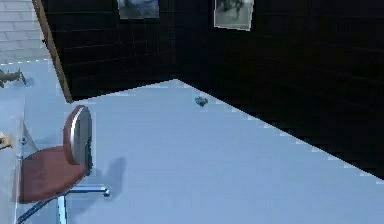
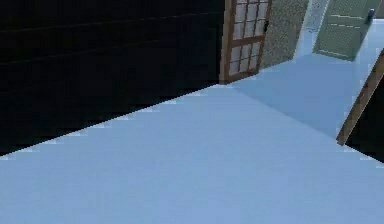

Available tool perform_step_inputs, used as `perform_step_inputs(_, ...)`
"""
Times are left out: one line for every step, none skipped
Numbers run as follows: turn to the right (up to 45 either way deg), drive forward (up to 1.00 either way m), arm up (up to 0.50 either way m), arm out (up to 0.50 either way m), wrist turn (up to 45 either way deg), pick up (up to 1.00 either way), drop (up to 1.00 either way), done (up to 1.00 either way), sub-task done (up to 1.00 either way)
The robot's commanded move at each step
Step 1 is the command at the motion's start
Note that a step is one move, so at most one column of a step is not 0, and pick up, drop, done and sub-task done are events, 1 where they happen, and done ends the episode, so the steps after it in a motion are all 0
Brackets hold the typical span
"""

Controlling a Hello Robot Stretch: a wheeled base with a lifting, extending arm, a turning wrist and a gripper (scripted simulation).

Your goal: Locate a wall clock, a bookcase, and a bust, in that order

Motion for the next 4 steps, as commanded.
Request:
perform_step_inputs(0.0,0.80,0.00,0.00,0.0,0.00,0.00,0.00,0.00)
perform_step_inputs(-45.0,0.00,0.00,0.00,0.0,0.00,0.00,0.00,0.00)
perform_step_inputs(-33.0,0.00,0.00,0.00,0.0,0.00,0.00,0.00,0.00)
perform_step_inputs(0.0,0.00,0.00,0.00,0.0,0.00,0.00,1.00,0.00)
